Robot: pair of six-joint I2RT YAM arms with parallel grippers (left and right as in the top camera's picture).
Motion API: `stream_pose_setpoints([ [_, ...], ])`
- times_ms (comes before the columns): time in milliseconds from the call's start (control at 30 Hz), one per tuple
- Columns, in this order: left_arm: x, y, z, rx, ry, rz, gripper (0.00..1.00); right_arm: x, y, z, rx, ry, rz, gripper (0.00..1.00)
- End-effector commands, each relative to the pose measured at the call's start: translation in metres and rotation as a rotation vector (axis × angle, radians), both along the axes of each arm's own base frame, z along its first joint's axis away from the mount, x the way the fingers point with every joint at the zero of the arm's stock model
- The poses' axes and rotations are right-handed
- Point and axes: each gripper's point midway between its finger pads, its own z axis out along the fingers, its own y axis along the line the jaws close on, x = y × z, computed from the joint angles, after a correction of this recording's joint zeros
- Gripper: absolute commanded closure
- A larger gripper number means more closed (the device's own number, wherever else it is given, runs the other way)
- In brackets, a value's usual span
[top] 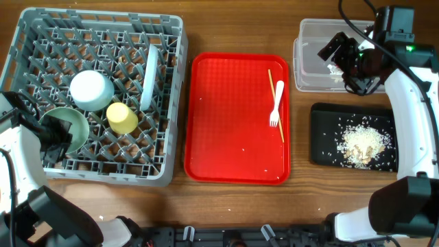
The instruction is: Sort waste into correct bins and load items into the dishwasher rack
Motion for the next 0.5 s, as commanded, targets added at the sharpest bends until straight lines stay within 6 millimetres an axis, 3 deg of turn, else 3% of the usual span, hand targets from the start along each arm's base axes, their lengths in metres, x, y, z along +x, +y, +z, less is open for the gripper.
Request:
stream_pose_setpoints([
  [0,-0.003,-0.002,0.001,-0.009,-0.005,0.028,0.96,0.0,-0.001,-0.003,-0.005,0.01,-0.014,0.0],
  [133,-0.009,0.012,0.027,0.079,-0.053,0.088,0.96,0.0,-0.001,-0.003,-0.005,0.01,-0.014,0.0],
  [300,-0.031,0.05,0.097,0.39,-0.149,0.214,0.96,0.0,-0.001,-0.004,-0.005,0.01,-0.014,0.0],
  [400,-0.034,0.048,0.111,0.415,-0.187,0.225,0.96,0.0,-0.001,-0.003,-0.005,0.01,-0.014,0.0],
  [467,-0.02,0.028,0.107,0.325,-0.238,0.151,0.96,0.0,-0.001,-0.003,-0.005,0.01,-0.014,0.0],
])
